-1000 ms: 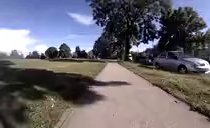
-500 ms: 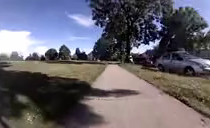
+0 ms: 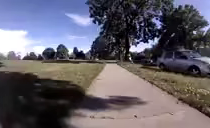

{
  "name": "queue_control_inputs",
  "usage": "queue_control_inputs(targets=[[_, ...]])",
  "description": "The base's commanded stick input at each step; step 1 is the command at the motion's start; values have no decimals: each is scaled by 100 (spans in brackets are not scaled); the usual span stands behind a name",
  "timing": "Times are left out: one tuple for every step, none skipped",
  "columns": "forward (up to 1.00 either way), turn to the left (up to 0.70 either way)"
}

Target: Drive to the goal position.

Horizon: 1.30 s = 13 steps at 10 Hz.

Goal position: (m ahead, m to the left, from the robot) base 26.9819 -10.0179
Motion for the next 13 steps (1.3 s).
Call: queue_control_inputs(targets=[[100, 0], [100, 0], [100, 0], [100, 0], [100, 0], [100, 0], [100, 0], [100, 0], [100, 0], [100, 0], [100, 0], [100, 0], [100, 0]])
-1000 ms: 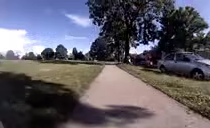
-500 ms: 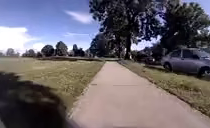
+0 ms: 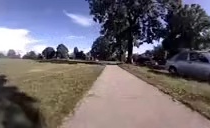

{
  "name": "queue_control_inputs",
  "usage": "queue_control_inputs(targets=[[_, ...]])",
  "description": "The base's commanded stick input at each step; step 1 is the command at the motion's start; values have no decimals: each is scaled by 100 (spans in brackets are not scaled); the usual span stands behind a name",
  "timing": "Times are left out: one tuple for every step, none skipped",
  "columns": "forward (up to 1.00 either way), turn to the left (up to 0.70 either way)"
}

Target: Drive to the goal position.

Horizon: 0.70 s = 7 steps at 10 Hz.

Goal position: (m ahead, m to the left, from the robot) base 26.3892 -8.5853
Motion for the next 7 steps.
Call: queue_control_inputs(targets=[[100, 0], [100, 0], [100, 0], [100, 0], [100, 0], [100, 0], [100, 0]])
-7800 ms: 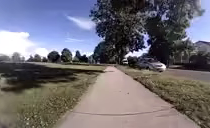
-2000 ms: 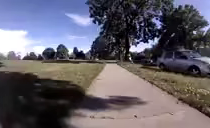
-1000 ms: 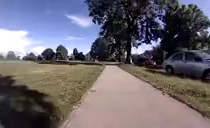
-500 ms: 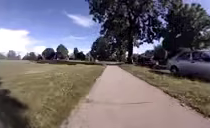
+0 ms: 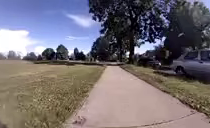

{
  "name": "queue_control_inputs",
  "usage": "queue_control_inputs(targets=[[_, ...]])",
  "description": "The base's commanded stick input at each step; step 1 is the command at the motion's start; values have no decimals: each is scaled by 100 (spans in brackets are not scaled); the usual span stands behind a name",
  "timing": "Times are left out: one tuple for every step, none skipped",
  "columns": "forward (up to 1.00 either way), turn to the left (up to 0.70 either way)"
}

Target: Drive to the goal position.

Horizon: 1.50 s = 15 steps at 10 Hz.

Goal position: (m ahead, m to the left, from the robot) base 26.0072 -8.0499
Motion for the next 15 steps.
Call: queue_control_inputs(targets=[[100, 0], [100, 0], [100, 0], [100, 0], [100, 0], [100, 0], [100, 0], [100, 0], [100, 0], [100, 0], [100, -4], [100, -8], [100, -29], [100, 0], [100, 0]])
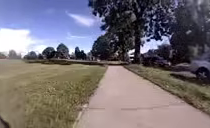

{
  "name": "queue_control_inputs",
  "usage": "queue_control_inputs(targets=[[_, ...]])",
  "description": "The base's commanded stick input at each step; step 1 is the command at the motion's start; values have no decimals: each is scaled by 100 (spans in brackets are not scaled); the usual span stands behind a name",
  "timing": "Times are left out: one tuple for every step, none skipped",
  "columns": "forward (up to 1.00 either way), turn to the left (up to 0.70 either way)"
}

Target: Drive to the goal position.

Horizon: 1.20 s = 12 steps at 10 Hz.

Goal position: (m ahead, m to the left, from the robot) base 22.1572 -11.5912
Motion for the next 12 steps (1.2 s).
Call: queue_control_inputs(targets=[[100, 0], [100, 0], [100, 0], [100, 0], [100, 0], [100, 0], [100, 0], [100, 0], [100, 0], [100, 0], [100, 0], [100, 0]])
